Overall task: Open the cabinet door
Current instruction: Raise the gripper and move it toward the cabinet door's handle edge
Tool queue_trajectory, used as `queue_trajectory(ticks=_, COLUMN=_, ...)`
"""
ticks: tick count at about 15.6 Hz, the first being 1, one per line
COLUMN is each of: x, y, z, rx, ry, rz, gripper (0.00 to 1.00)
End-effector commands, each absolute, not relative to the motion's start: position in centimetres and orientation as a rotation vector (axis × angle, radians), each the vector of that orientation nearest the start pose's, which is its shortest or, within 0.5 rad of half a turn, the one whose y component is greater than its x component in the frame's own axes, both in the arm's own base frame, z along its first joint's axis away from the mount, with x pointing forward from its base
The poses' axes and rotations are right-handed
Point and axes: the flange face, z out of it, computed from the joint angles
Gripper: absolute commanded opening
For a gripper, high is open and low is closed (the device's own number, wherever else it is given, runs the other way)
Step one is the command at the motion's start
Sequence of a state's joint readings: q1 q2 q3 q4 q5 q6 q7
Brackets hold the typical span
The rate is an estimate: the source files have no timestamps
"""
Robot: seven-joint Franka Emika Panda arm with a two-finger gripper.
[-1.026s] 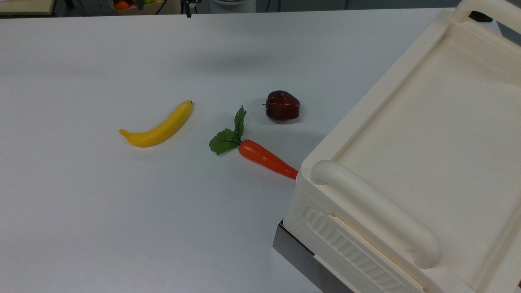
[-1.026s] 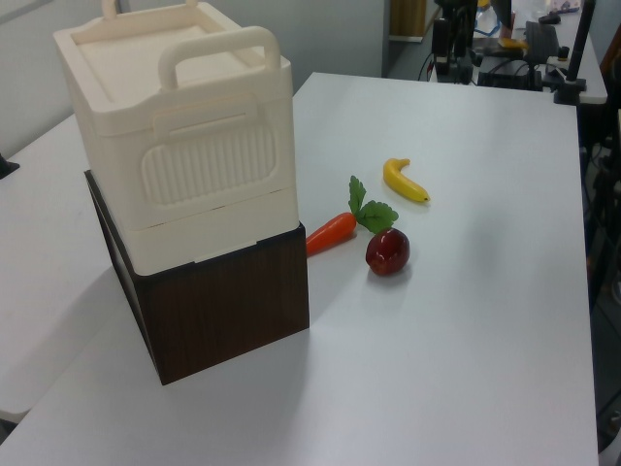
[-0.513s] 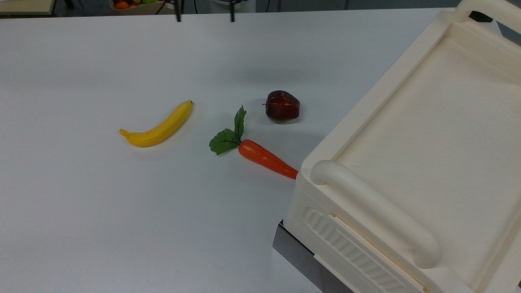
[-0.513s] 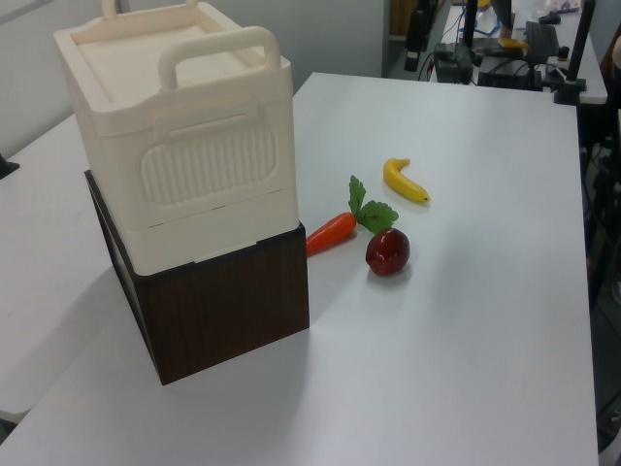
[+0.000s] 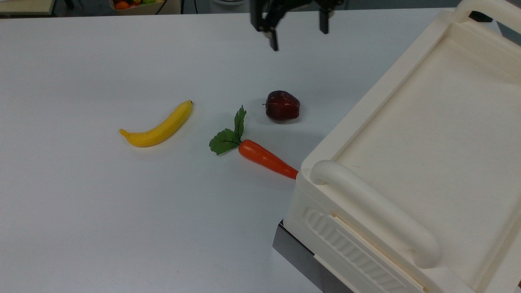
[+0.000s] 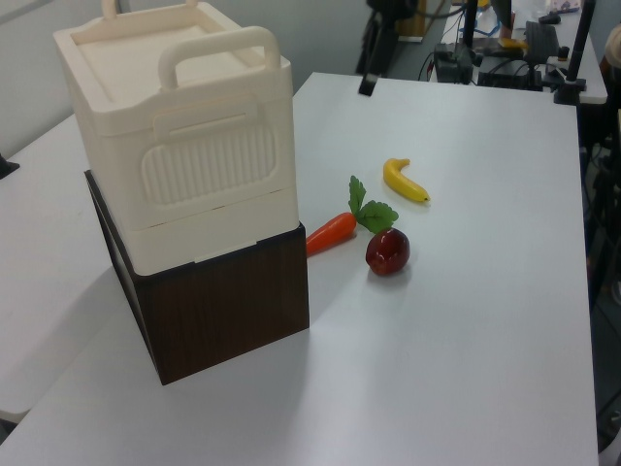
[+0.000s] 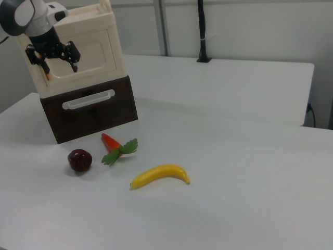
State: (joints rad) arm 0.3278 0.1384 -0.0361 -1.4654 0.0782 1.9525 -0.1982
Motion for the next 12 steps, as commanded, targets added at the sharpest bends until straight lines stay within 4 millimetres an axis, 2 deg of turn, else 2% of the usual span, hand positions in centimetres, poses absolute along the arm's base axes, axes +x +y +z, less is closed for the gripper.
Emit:
queue_trajectory(ticks=1, x=61.0, y=22.0, z=63.3, rx=-2.778, ry=-0.925, rz=-0.63, gripper=1.0)
queue_trajectory(ticks=4, x=61.5, y=24.3, z=62.9, rx=-2.726, ry=-0.947, rz=-0.726, gripper=1.0)
queue_trajectory(ticks=9, x=61.4, y=28.0, z=61.5, rx=-2.645, ry=-1.128, rz=-0.782, gripper=1.0)
queue_trajectory(ticks=12, x=61.8, y=29.3, z=60.8, rx=-2.611, ry=-1.163, rz=-0.855, gripper=0.96)
